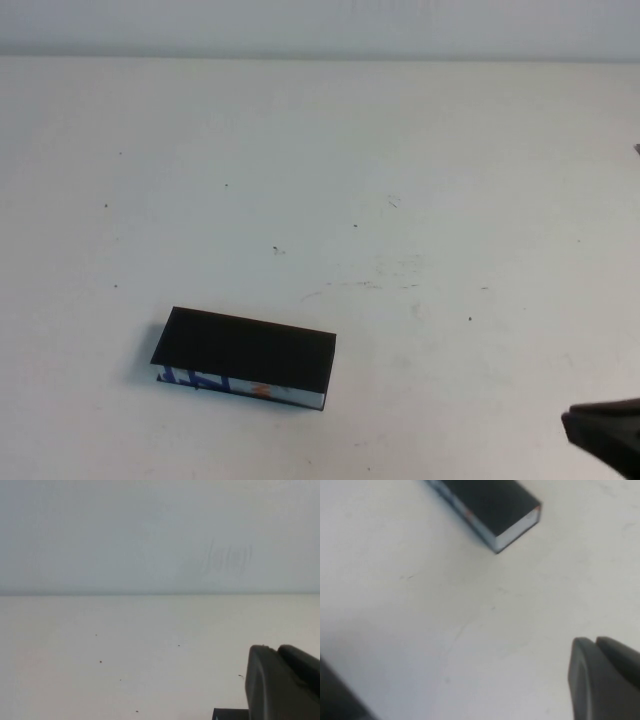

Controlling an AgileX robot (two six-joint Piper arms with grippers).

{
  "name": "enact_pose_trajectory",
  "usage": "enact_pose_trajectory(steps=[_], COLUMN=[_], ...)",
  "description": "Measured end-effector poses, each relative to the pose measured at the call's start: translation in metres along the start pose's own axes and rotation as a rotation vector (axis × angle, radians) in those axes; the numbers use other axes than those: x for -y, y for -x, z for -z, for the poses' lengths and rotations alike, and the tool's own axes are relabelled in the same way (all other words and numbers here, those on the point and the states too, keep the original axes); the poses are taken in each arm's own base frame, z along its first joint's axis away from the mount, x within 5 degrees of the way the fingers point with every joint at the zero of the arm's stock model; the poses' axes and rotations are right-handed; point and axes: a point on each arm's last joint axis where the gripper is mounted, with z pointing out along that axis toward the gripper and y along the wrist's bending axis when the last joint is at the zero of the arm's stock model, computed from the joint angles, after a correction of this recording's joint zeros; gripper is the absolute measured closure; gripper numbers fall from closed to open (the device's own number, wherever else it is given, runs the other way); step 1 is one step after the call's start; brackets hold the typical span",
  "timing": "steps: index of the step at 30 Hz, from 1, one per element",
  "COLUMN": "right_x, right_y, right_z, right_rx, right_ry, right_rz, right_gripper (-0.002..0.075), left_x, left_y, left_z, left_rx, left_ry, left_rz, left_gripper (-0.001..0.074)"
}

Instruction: Return glasses to glasses case

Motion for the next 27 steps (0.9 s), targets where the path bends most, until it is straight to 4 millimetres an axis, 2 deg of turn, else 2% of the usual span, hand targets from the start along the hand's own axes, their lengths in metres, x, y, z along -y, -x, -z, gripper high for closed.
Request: enact_pose_trajectory(steps=[5, 7, 10, 13, 16, 21, 27], right_x=[0.036, 0.051, 0.064, 0.067, 0.066, 0.066, 0.066], right_y=[-0.021, -0.042, -0.081, -0.111, -0.128, -0.144, -0.152], right_z=[-0.01, -0.009, -0.01, -0.009, -0.01, -0.016, -0.022], right_rx=[0.245, 0.378, 0.496, 0.581, 0.628, 0.6, 0.527], right_ry=[-0.208, -0.317, -0.467, -0.58, -0.626, -0.645, -0.648], right_rz=[-0.108, -0.166, -0.237, -0.317, -0.363, -0.392, -0.405], right_gripper=[0.0739, 0.0739, 0.0739, 0.0739, 0.0739, 0.0739, 0.0739], left_x=[0.0, 0.0, 0.0, 0.0, 0.0, 0.0, 0.0], left_y=[0.0, 0.0, 0.0, 0.0, 0.0, 0.0, 0.0], left_z=[0.0, 0.0, 0.0, 0.0, 0.0, 0.0, 0.0], left_rx=[0.0, 0.0, 0.0, 0.0, 0.0, 0.0, 0.0], left_ry=[0.0, 0.0, 0.0, 0.0, 0.0, 0.0, 0.0], left_rz=[0.0, 0.002, 0.002, 0.002, 0.003, 0.005, 0.005], left_gripper=[0.0736, 0.0736, 0.0736, 0.0736, 0.0736, 0.0736, 0.0736])
